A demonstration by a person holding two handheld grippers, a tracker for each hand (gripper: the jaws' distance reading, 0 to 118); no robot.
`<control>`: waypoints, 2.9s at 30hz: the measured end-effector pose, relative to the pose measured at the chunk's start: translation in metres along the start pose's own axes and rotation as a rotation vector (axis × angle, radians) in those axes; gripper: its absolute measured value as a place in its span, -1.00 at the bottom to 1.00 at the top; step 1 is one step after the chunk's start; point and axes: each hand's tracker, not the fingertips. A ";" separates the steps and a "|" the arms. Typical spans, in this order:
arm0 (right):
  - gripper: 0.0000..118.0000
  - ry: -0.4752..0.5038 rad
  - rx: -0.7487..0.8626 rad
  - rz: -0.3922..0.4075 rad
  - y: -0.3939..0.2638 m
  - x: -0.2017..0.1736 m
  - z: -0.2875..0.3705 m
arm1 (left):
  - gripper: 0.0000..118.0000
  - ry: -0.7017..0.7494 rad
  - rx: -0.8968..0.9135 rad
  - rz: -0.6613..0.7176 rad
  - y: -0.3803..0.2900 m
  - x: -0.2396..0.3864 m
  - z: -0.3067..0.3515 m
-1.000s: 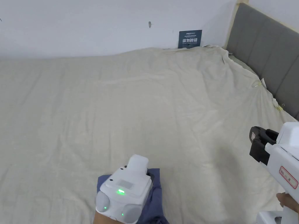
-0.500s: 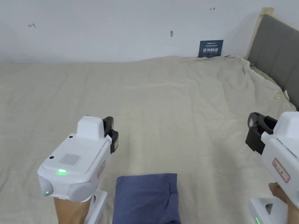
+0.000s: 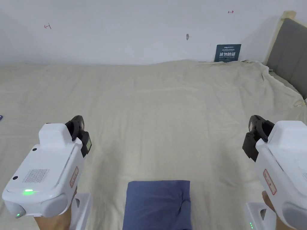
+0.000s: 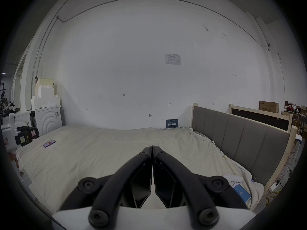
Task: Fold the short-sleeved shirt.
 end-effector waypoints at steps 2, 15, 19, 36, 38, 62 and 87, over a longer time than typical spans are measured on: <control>-1.00 0.011 -0.001 -0.002 0.000 -0.002 -0.001 | -1.00 0.004 -0.002 -0.002 0.000 -0.001 0.000; -1.00 0.230 -0.072 -0.016 -0.048 -0.056 -0.032 | -1.00 0.002 -0.041 -0.011 -0.012 -0.007 0.006; -1.00 0.263 -0.113 -0.002 -0.086 -0.074 -0.043 | -1.00 0.004 -0.050 0.009 -0.015 -0.012 0.010; -1.00 0.349 -0.431 0.065 -0.238 -0.117 -0.067 | -1.00 -0.011 -0.128 0.057 -0.033 -0.030 0.006; -1.00 0.337 -0.471 0.052 -0.254 -0.115 -0.067 | -1.00 -0.014 -0.148 0.056 -0.040 -0.030 0.003; -1.00 0.365 -0.421 0.039 -0.275 -0.105 -0.058 | 0.68 -0.407 -0.970 0.311 -0.169 0.006 -0.069; -1.00 0.417 -0.360 0.056 -0.218 -0.086 -0.050 | -0.72 -0.497 -1.072 0.316 -0.176 0.031 -0.080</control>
